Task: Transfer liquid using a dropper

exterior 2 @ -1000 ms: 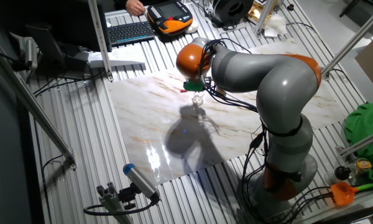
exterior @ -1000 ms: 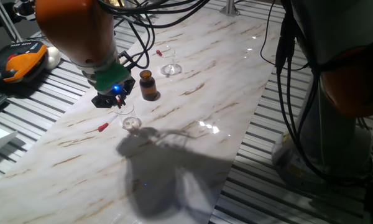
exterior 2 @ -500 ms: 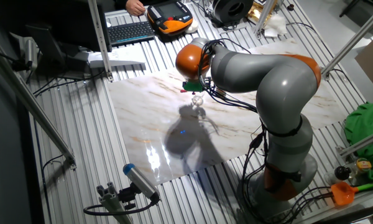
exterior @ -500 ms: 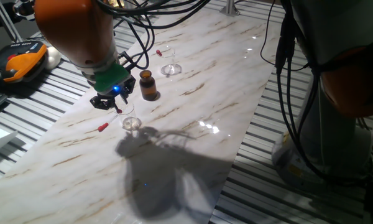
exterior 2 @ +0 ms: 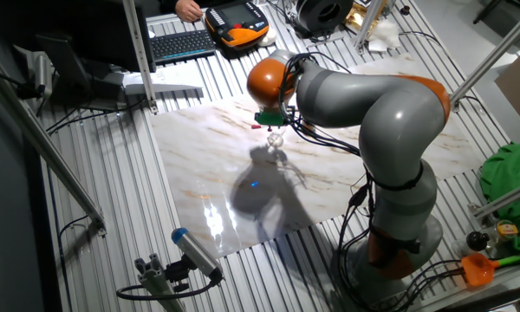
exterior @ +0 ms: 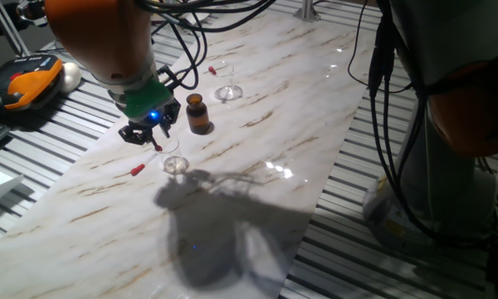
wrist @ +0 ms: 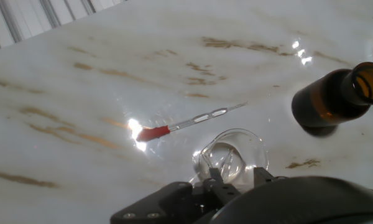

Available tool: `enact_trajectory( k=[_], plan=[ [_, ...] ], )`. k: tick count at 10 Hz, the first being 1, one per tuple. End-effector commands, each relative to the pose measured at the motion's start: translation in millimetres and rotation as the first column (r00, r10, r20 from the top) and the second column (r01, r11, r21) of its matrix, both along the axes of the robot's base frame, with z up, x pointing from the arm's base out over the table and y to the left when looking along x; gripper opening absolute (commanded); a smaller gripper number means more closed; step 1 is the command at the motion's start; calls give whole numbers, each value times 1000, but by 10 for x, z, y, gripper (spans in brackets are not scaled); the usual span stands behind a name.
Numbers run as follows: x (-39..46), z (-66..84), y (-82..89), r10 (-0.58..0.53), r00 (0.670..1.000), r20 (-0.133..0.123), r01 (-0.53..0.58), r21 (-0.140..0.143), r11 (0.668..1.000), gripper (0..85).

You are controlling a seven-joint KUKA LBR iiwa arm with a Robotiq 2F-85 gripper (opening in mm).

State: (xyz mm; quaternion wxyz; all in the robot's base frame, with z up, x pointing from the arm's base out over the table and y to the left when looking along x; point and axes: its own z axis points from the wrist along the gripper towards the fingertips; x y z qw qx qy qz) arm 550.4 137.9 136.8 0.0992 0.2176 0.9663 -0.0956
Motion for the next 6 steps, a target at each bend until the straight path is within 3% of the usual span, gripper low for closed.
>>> enact_trajectory(
  k=[1,6],
  plan=[
    [2,25,12,-9,1000,-2,9,10,1000,340],
    [17,176,138,-45,999,-13,45,10,999,340]
  ],
)
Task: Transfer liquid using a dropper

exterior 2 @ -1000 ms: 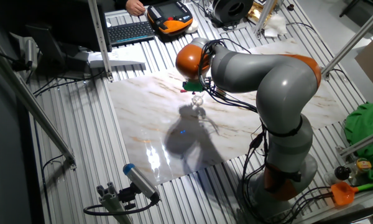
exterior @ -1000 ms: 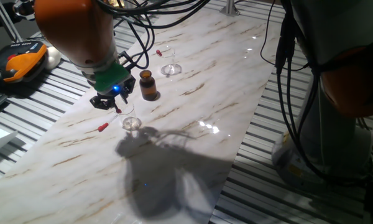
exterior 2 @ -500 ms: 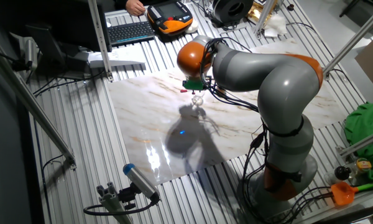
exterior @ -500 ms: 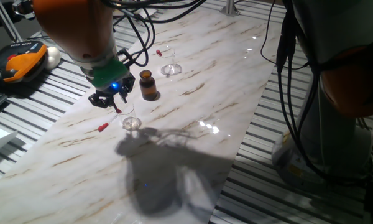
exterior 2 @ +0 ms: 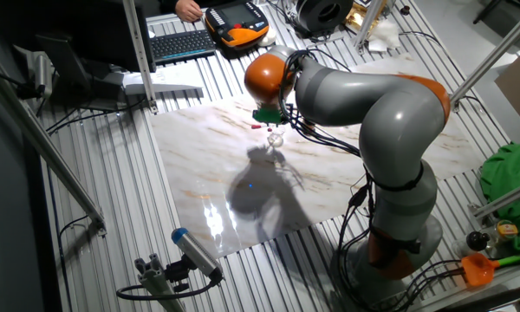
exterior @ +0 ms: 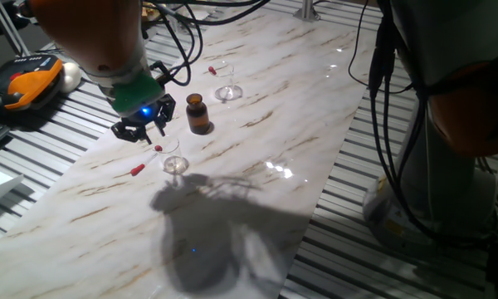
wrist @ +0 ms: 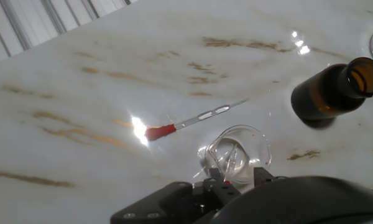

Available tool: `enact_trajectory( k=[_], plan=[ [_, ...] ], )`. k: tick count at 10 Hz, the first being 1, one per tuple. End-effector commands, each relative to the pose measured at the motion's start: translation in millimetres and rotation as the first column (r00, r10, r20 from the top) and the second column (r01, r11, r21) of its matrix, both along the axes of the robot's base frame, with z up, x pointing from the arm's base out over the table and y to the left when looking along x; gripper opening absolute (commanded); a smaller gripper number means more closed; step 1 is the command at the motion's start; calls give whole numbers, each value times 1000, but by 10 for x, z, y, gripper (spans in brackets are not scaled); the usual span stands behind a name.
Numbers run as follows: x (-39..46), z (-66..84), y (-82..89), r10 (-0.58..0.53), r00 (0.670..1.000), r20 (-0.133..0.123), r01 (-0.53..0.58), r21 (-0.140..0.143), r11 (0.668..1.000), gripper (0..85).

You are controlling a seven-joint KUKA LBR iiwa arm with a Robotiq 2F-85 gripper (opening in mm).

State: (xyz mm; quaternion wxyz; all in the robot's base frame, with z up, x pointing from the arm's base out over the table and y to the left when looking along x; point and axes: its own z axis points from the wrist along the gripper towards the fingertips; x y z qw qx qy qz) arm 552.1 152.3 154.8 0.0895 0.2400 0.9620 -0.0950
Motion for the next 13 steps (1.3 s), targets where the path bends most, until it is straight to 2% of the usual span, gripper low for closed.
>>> enact_trajectory(
  k=[1,4,5,8,11,13],
  plan=[
    [2,15,24,-4,1000,1,4,-3,1000,340],
    [0,36,68,-7,1000,0,7,-15,1000,340],
    [-11,25,72,-1,1000,0,1,-8,1000,340],
    [-71,-52,106,24,1000,19,-24,-34,999,340],
    [-90,-78,111,29,999,36,-26,-65,998,340],
    [-90,-98,106,34,999,42,-31,-70,997,340]
  ],
)
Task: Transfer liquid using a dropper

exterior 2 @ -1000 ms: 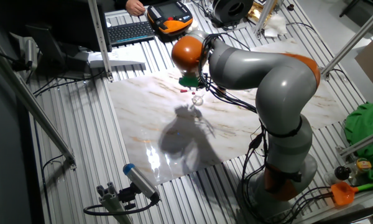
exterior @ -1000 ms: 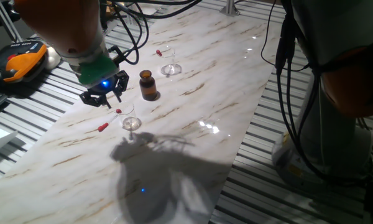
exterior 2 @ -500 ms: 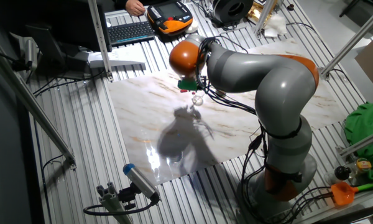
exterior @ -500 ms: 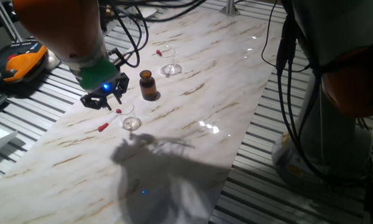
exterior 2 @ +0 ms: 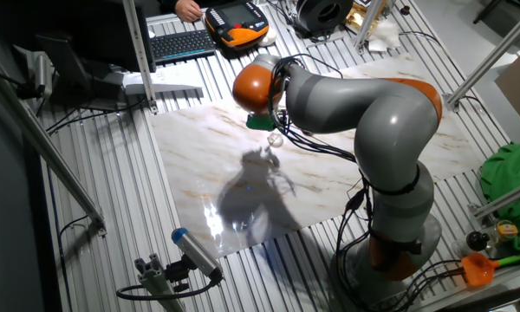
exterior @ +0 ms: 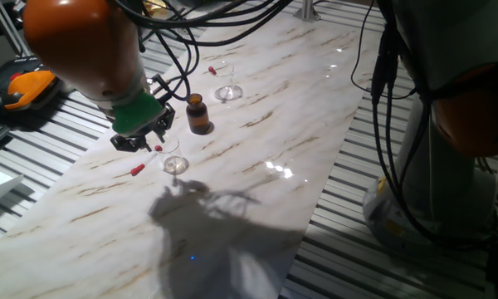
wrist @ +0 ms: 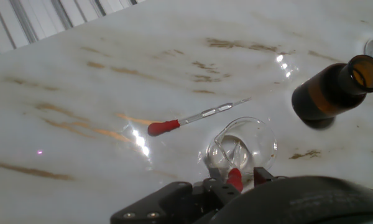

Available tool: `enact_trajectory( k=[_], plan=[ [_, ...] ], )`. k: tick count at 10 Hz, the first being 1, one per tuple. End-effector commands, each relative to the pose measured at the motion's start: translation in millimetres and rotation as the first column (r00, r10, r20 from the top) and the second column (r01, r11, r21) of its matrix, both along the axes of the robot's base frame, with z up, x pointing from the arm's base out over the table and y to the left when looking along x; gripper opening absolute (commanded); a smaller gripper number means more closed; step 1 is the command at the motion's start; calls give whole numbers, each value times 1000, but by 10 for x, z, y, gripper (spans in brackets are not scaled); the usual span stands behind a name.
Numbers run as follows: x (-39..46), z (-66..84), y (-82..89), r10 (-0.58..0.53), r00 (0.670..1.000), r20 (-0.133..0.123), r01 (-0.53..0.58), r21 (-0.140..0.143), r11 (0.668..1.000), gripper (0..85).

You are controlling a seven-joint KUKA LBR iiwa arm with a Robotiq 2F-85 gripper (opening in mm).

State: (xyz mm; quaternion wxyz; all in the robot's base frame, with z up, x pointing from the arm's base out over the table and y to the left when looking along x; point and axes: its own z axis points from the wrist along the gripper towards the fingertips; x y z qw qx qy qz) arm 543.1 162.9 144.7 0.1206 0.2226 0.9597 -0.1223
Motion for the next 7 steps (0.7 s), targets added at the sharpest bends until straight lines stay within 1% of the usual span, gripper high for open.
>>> enact_trajectory(
  k=[1,2,3,6,7],
  plan=[
    [2,-20,0,3,1000,7,-3,-5,1000,340],
    [0,-38,0,8,1000,13,-8,-14,1000,340],
    [-2,-47,1,9,1000,16,-9,-14,1000,340],
    [0,-70,-1,17,1000,20,-16,-26,1000,340],
    [2,-84,-2,19,999,26,-18,-28,999,340]
  ],
)
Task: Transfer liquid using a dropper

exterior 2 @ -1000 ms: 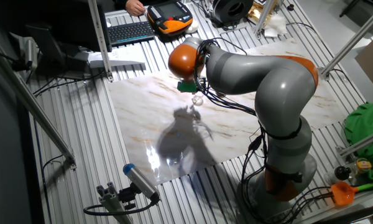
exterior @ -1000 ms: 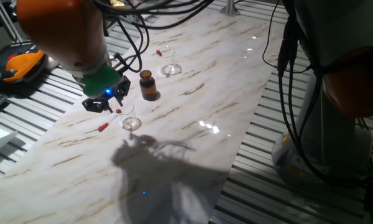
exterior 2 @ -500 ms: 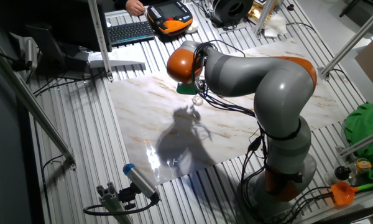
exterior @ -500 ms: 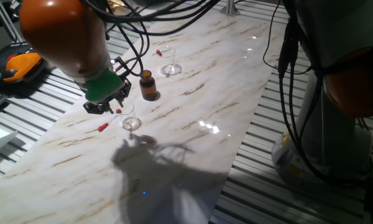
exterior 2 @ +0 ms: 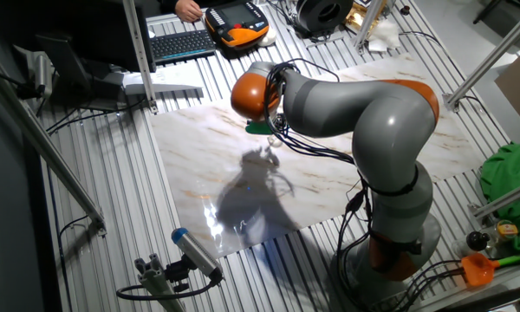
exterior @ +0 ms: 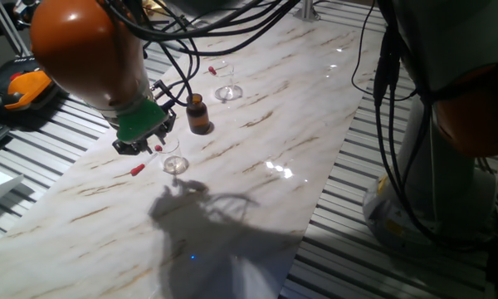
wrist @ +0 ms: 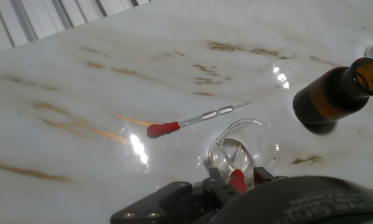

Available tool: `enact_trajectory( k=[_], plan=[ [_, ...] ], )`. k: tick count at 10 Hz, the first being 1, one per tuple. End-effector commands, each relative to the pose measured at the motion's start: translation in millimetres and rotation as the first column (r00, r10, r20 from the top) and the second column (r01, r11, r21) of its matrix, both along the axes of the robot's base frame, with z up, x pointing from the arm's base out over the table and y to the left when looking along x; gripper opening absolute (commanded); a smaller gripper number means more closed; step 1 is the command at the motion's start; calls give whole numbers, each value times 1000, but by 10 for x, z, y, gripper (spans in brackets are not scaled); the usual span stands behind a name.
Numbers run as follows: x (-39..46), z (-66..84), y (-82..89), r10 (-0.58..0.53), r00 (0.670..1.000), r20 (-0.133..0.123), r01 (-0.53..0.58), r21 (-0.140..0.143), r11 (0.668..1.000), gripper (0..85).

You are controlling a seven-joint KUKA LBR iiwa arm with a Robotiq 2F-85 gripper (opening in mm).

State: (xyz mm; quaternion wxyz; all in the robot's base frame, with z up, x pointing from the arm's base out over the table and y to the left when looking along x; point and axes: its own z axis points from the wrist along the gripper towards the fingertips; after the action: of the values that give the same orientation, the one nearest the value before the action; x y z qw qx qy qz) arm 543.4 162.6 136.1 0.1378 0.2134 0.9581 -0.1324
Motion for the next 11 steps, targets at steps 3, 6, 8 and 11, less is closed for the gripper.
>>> enact_trajectory(
  k=[3,6,8,11],
  plan=[
    [1,-13,-2,4,1000,6,-4,-4,1000,340],
    [2,-33,-4,10,1000,9,-10,-9,1000,170],
    [4,-33,-4,10,1000,9,-10,-10,1000,170],
    [5,-30,-4,10,1000,9,-10,-9,1000,340]
  ],
)
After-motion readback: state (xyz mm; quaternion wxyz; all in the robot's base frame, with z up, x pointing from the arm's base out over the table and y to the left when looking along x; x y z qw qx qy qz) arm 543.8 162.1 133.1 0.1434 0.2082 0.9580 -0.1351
